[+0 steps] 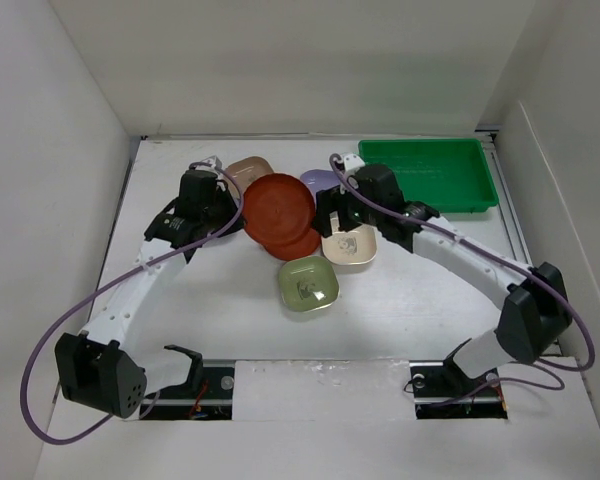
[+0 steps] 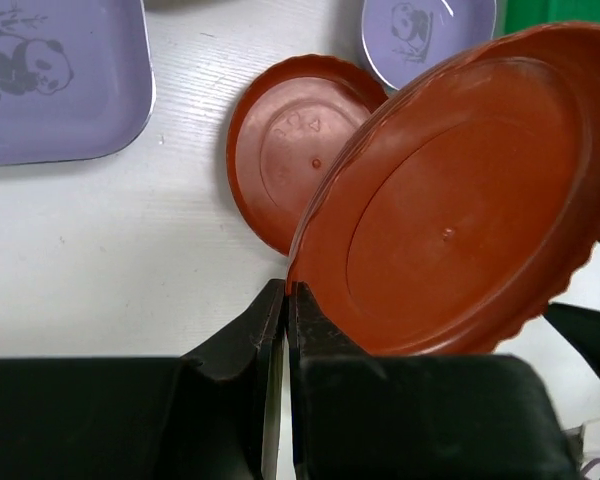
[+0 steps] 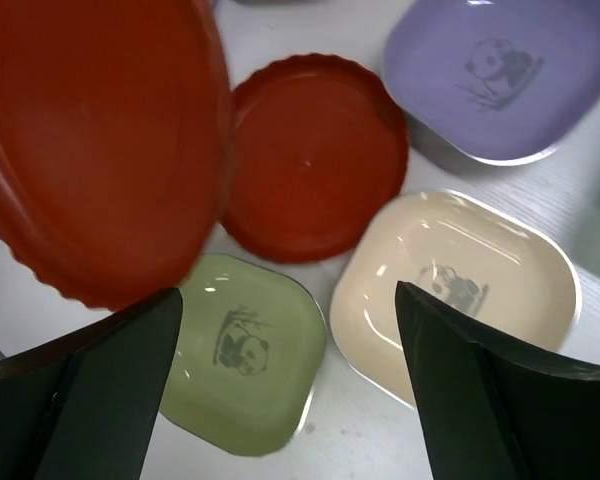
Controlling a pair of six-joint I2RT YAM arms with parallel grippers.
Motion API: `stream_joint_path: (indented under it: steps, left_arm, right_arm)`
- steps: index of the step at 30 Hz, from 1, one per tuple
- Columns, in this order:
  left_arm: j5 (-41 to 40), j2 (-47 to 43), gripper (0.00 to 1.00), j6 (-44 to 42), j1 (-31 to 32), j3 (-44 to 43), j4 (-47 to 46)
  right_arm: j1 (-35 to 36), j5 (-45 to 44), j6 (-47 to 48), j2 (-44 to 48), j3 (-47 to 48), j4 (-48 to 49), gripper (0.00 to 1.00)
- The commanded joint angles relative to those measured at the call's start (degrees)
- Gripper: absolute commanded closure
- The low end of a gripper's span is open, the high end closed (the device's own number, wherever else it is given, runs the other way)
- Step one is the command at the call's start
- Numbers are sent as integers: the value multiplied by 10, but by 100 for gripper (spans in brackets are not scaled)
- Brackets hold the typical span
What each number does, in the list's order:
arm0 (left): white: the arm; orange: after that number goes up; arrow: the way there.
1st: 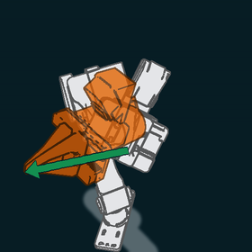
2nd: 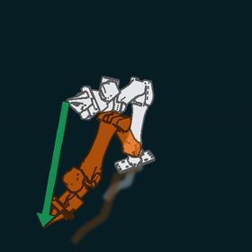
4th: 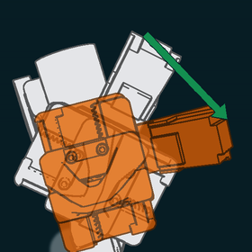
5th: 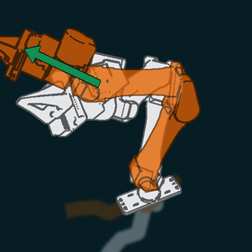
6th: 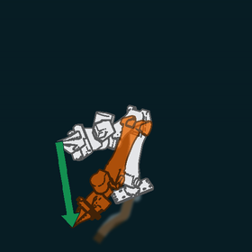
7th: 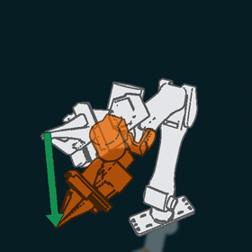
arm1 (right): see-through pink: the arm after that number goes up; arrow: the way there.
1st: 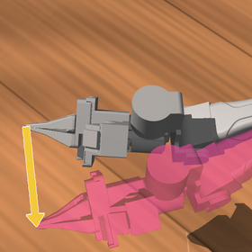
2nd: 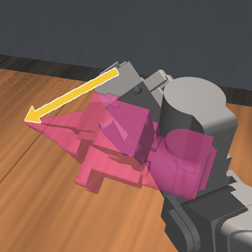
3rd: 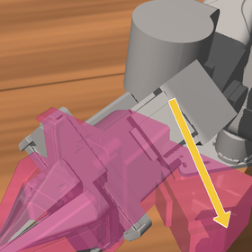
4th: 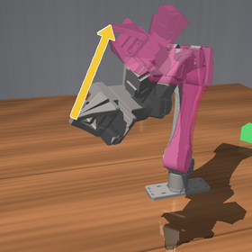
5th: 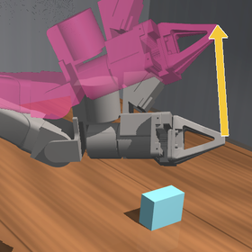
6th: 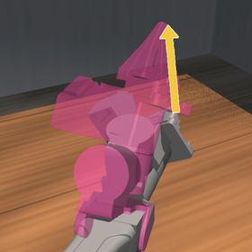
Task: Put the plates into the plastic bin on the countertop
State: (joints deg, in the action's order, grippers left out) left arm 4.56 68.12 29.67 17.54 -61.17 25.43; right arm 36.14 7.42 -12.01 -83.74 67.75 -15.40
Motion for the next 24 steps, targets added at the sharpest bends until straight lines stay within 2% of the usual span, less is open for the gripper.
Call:
stream_joint_path:
  steps: [1,6,10,11,15,17,19,21,22,23,24]
  left_arm:
    - [26,-4,100,-41,0,-19,-6]
    - [21,2,100,-41,0,-12,-1]
    - [40,2,100,-41,0,-7,-13]
    - [48,2,100,-41,0,-7,-18]
    - [48,-10,100,-41,0,-7,-18]
    - [48,-10,100,-41,0,-7,-18]
    - [48,-15,100,-41,0,-7,-18]
    - [48,-15,100,-41,0,-7,-18]
    - [39,-15,100,-41,0,-12,-18]
    - [30,-15,96,-36,0,-12,-18]
    - [20,-15,72,-30,0,-12,-18]
  right_arm:
    - [18,22,3,-23,62,70,8]
    - [31,16,-3,-56,93,76,8]
    - [36,8,-16,-79,107,76,19]
    - [36,-1,-16,-87,107,76,33]
    - [36,-8,-16,-113,121,76,58]
    - [36,-14,-16,-118,121,76,74]
    - [36,-21,-16,-123,127,76,83]
    - [36,-33,-16,-123,127,70,100]
    - [30,-45,-16,-123,127,63,100]
    - [24,-50,-16,-117,132,57,100]
    - [17,-56,-22,-109,132,57,100]
